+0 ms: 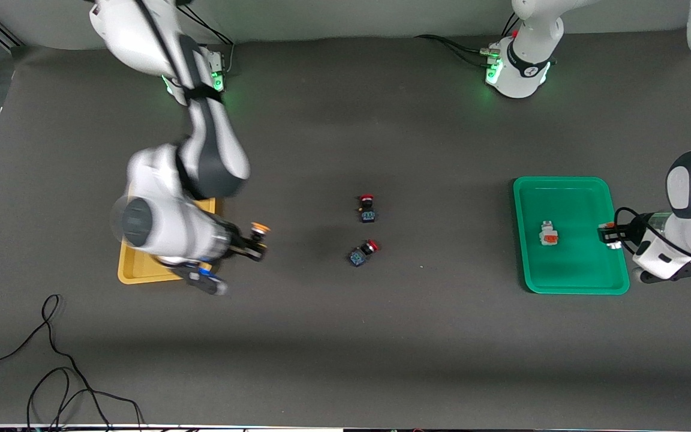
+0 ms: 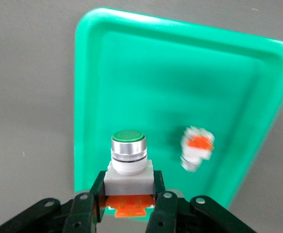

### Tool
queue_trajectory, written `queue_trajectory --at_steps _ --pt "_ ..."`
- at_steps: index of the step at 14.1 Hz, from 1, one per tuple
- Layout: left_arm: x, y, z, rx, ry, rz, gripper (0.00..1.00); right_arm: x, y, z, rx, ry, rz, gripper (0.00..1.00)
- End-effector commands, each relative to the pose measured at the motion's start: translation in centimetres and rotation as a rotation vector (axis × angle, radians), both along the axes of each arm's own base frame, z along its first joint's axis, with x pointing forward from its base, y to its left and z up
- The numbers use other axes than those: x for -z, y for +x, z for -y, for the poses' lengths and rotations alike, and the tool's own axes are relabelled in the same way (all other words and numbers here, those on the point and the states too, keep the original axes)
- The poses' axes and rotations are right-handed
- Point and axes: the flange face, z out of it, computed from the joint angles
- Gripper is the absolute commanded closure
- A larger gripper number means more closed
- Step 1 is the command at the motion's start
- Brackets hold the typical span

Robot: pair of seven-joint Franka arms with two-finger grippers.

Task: Place green and yellow buttons in trays
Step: 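Place the yellow button in the yellow tray while the left gripper places green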

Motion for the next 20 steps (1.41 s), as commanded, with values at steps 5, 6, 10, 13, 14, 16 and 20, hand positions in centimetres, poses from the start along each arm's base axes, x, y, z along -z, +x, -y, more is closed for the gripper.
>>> queue_trajectory --at_steps 5,6,10,13,14,16,20 --pt "8.7 -4.1 1.7 0.117 0.022 0.063 0.80 -6.4 -2.4 9.2 -0.149 -0.009 -0.045 1.00" --pt "8.6 -4.1 1.6 0.132 0.023 0.062 0.18 -5.5 -2.4 10.7 -0.169 -0.016 -0.048 1.00" --pt "2.8 -2.3 -0.1 0.170 0.048 -0.006 0.00 -0.1 -2.0 15.9 -0.204 -0.033 -0.023 1.00" --pt "-6.4 -1.4 -1.0 0.175 0.035 -0.035 0.00 7.7 -3.3 19.4 -0.239 -0.072 0.030 1.00" --pt "-9.5 -1.8 -0.8 0.157 0.019 -0.012 0.00 10.1 -3.8 20.1 -0.243 -0.102 0.047 1.00" --pt "-15.5 -3.3 0.1 0.156 0.005 0.038 0.00 13.2 -4.7 19.8 -0.232 -0.109 0.057 1.00" --pt "-23.0 -6.1 3.2 0.142 -0.060 0.097 0.00 18.7 -7.6 19.2 -0.239 -0.099 0.113 1.00"
